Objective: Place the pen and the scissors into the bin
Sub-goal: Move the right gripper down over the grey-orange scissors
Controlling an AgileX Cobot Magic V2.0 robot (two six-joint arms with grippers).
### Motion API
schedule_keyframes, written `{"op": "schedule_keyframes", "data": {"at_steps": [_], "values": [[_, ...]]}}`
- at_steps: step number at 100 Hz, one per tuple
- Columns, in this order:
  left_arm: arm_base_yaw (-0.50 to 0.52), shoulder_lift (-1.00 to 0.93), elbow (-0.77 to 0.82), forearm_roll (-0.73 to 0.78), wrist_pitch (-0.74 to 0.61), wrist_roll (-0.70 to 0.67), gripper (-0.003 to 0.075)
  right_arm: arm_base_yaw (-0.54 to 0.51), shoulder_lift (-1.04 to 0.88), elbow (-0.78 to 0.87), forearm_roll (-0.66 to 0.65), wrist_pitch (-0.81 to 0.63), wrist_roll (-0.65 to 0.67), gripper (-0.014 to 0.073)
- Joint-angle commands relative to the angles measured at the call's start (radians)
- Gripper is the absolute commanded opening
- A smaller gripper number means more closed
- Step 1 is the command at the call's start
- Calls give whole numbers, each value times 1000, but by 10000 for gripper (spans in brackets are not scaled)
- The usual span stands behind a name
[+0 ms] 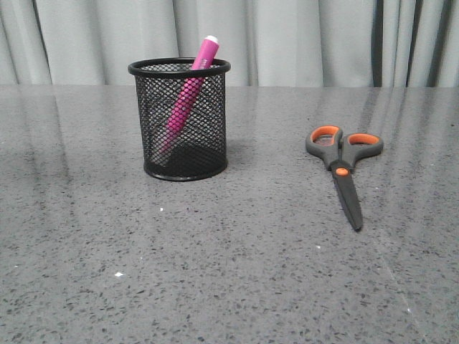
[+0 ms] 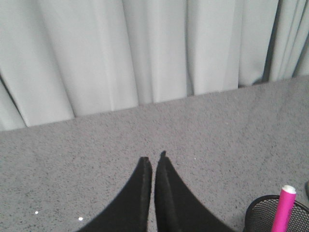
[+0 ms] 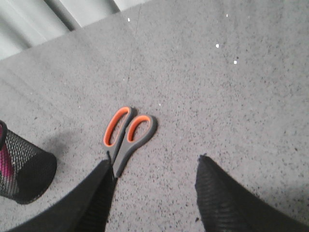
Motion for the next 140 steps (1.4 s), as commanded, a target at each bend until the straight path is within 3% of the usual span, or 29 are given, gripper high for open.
{"op": "schedule_keyframes", "data": {"at_steps": [1, 18, 42, 50, 84, 111, 140], "values": [[11, -90, 70, -6, -158, -10, -22, 0, 1, -32, 24, -100, -11, 349], [60, -244, 297, -8, -286, -15, -22, 0, -17, -30, 24, -159, -12, 349], [142, -393, 452, -5, -291, -15, -22, 2, -11, -53, 24, -105, -71, 349], [158, -419, 469, -3, -291, -15, -22, 2, 2, -88, 40, -93, -156, 349], [164, -422, 478, -2, -289, -15, -21, 2, 64, -119, 153, -123, -159, 349], [164, -422, 478, -2, -289, -15, -21, 10, 184, -242, 187, 91, -280, 349], [164, -422, 478, -2, -289, -15, -21, 102, 346, -454, 138, 253, -280, 349]]}}
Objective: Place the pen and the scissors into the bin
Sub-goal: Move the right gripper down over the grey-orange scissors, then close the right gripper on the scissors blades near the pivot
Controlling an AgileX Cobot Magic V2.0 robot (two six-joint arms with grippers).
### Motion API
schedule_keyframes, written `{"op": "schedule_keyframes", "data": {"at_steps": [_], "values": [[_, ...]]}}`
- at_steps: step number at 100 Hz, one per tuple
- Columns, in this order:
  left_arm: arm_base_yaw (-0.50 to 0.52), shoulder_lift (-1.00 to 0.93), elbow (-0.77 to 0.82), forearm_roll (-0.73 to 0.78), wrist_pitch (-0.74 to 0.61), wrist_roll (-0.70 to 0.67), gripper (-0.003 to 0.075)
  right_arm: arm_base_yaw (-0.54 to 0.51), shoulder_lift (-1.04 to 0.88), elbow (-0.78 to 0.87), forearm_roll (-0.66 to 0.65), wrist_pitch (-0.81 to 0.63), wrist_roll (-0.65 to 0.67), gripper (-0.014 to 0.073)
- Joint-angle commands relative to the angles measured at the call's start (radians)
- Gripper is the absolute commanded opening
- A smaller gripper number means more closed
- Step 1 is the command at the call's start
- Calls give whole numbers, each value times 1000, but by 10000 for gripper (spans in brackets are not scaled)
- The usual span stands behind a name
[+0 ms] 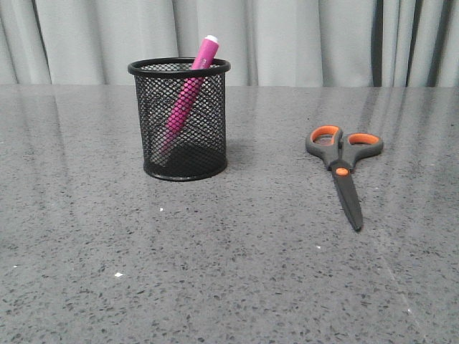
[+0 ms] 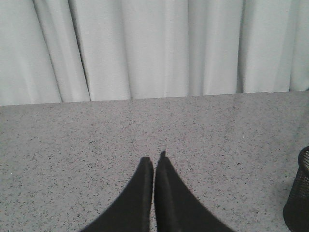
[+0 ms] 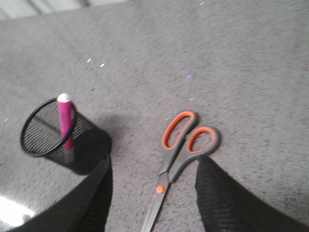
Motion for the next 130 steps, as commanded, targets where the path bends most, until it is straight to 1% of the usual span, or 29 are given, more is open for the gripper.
{"op": "schedule_keyframes", "data": {"at_steps": [1, 16, 25, 26, 28, 35, 38, 43, 50, 61, 87, 98, 113, 130], "values": [[4, 0, -28, -2, -87, -9, -21, 46, 36, -83, -22, -5, -21, 349], [4, 0, -28, -2, -87, -9, -21, 177, 77, -154, -96, -48, -1, 349], [4, 0, -28, -2, -87, -9, -21, 248, 120, -201, -198, -56, 67, 349], [4, 0, -28, -2, -87, -9, -21, 258, 128, -209, -232, -53, 88, 349], [4, 0, -28, -2, -87, -9, -21, 267, 137, -220, -256, -48, 127, 349], [4, 0, -28, -2, -87, -9, -21, 298, 192, -269, -384, 24, 244, 349], [4, 0, -28, -2, -87, -9, -21, 304, 227, -290, -425, 79, 304, 349], [4, 0, -28, -2, -87, -9, -21, 309, 283, -330, -476, 166, 346, 349], [4, 0, -28, -2, -87, -9, -21, 309, 348, -364, -493, 240, 383, 349], [4, 0, -28, -2, -87, -9, -21, 309, 410, -375, -495, 270, 403, 349], [4, 0, -28, -2, -87, -9, -21, 314, 510, -373, -469, 213, 443, 349], [4, 0, -28, -2, -87, -9, -21, 359, 540, -371, -468, 194, 452, 349], [4, 0, -28, -2, -87, -9, -21, 436, 597, -371, -558, 170, 546, 349], [4, 0, -28, -2, -89, -9, -21, 476, 640, -371, -673, 174, 646, 349]]}}
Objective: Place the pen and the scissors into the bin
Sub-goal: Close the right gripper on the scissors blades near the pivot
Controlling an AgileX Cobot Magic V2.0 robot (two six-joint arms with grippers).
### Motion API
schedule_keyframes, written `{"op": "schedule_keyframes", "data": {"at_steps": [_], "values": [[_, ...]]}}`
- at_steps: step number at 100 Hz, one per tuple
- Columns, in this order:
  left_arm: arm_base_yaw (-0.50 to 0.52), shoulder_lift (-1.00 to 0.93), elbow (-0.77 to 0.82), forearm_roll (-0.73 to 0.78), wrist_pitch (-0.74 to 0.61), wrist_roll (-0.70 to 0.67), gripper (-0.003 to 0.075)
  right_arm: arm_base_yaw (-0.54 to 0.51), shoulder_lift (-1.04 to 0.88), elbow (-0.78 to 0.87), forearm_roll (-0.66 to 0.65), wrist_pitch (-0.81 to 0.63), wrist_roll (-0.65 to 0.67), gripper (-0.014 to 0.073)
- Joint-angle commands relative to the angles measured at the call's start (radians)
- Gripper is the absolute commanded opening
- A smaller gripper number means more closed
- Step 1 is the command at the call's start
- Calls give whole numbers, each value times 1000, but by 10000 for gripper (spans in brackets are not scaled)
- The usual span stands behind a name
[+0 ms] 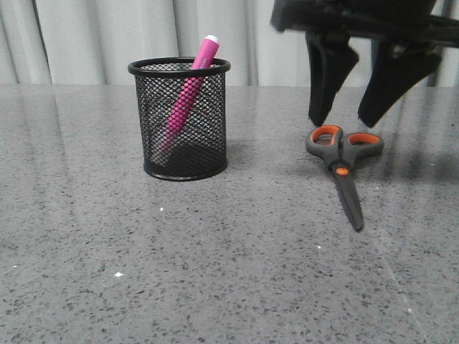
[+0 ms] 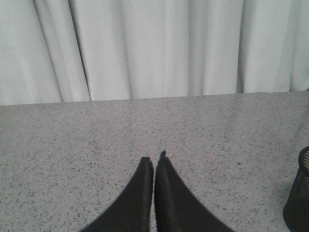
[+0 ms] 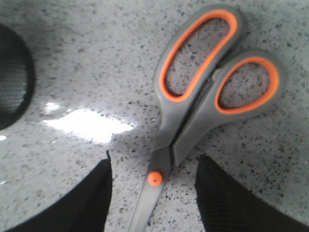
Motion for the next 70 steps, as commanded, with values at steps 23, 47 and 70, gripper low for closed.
{"op": "schedule_keyframes", "data": {"at_steps": [23, 47, 70], "values": [[4, 0, -28, -2, -91, -8, -21, 14, -19, -27, -100, -33, 119, 349], [4, 0, -28, -2, -97, -8, -21, 14, -19, 28, -96, -58, 158, 349], [4, 0, -28, -2, -99, -8, -21, 14, -19, 50, -81, -115, 165, 349]]}}
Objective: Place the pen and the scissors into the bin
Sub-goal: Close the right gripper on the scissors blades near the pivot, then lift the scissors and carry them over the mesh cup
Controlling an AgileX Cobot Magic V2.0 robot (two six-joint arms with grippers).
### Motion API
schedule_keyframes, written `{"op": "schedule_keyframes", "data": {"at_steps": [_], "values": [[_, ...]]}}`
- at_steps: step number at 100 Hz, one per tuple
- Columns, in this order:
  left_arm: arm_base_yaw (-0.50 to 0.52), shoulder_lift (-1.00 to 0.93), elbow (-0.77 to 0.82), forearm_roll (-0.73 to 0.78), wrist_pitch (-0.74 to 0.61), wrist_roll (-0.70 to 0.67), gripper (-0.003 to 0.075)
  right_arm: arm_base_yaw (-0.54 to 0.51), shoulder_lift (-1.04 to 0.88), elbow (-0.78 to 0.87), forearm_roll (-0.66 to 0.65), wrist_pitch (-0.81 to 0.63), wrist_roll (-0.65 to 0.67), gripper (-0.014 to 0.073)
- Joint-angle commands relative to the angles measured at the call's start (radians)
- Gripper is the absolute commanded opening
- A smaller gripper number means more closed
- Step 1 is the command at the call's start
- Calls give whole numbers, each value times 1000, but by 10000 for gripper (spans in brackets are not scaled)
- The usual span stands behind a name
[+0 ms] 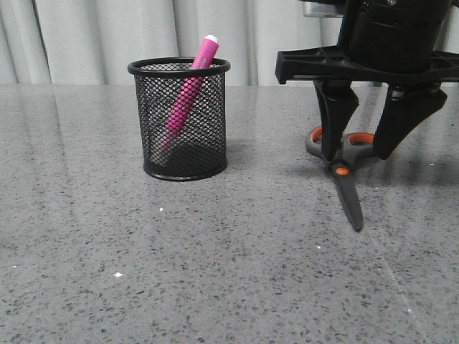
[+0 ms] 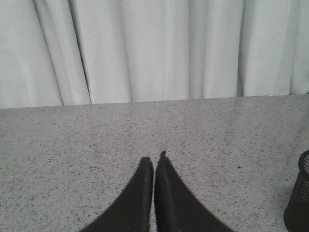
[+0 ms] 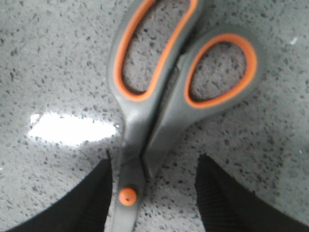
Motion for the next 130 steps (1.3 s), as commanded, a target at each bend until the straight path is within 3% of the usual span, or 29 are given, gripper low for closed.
{"op": "schedule_keyframes", "data": {"at_steps": [1, 77, 87, 116, 130], "values": [[4, 0, -28, -2, -88, -7, -21, 1, -37, -23, 5, -52, 5, 349], [4, 0, -28, -2, -105, -7, -21, 1, 35, -23, -9, -103, 5, 344], [4, 0, -28, -2, -107, -7, -21, 1, 35, -23, -26, -103, 5, 269], [4, 0, -28, -2, -130, -7, -21, 1, 35, -23, -109, -107, -9, -60], [4, 0, -28, -2, -129, -7, -21, 2, 19, -23, -112, -139, -14, -76]]}}
